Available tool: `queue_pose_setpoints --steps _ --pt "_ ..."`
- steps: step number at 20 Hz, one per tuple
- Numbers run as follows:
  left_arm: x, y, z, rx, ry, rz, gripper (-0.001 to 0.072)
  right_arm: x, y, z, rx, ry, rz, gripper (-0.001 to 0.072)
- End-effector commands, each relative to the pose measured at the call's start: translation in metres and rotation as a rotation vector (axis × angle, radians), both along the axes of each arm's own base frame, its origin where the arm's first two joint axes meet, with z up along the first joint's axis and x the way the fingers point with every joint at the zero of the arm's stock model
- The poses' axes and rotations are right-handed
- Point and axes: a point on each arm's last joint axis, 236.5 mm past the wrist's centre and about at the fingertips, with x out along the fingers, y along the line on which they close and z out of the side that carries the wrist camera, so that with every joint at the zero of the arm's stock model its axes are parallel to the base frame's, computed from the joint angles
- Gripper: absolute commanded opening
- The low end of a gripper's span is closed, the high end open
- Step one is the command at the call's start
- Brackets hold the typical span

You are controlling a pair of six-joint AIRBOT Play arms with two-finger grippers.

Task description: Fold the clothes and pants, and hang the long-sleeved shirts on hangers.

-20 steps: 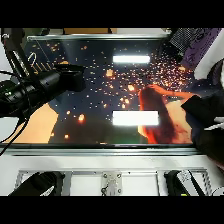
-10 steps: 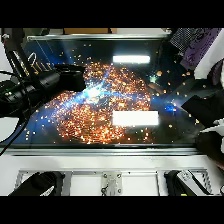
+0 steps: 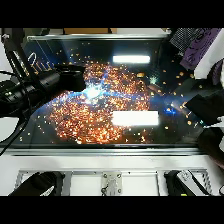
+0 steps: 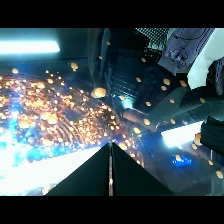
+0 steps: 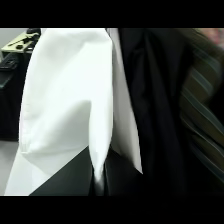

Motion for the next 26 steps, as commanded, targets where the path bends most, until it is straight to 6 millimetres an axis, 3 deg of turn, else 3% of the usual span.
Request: queue_pose_setpoints --steps 1,7,8,9,10,12,14,16,18,21,22,23,26 --pt "0.000 0.000 0.000 0.000 -0.001 0.001 0.0017 -0.029 0.008 -0.007 0.047 0.000 -0.104 0.0007" --pt "0.000 0.001 0.000 0.001 -0.001 0.001 0.0017 -0.031 0.022 0.007 0.011 -0.027 -0.088 0.0029" --pt "0.000 0.001 0.000 0.001 -0.001 0.001 0.0017 -0.031 0.024 0.008 0.009 -0.032 -0.083 0.0167" --pt "0.000 0.000 0.000 0.002 -0.002 0.001 0.0017 -0.030 0.027 0.010 0.005 -0.037 -0.078 0.0451" --pt "0.000 0.000 0.000 0.016 -0.010 -0.005 0.0017 -0.030 0.030 0.015 -0.012 -0.046 -0.072 0.0677" --pt "0.000 0.001 0.000 0.031 -0.021 -0.011 0.0017 -0.025 0.044 0.036 -0.077 -0.093 -0.027 0.0685" --pt "0.000 0.000 0.000 0.031 -0.020 -0.011 0.0017 -0.012 0.066 0.072 -0.194 -0.191 0.071 0.0679" --pt "0.000 0.000 0.000 0.033 -0.021 -0.012 0.0017 0.018 0.098 0.109 -0.309 -0.289 0.253 0.0679" --pt "0.000 0.000 0.000 0.034 -0.021 -0.012 0.0017 0.064 0.137 0.123 -0.340 -0.325 0.514 0.0679" --pt "0.000 0.000 0.000 0.033 -0.021 -0.012 0.0017 0.147 0.220 0.095 -0.285 -0.226 1.067 0.0661" --pt "0.000 0.000 0.000 0.033 -0.021 -0.012 0.0017 0.165 0.249 0.080 -0.251 -0.196 1.252 0.0570" --pt "0.000 0.000 0.000 0.033 -0.021 -0.012 0.0017 0.177 0.279 0.060 -0.191 -0.159 1.434 0.0500" --pt "0.000 0.000 0.000 0.033 -0.021 -0.012 0.0017 0.202 0.336 -0.013 0.060 0.007 1.760 0.0496"
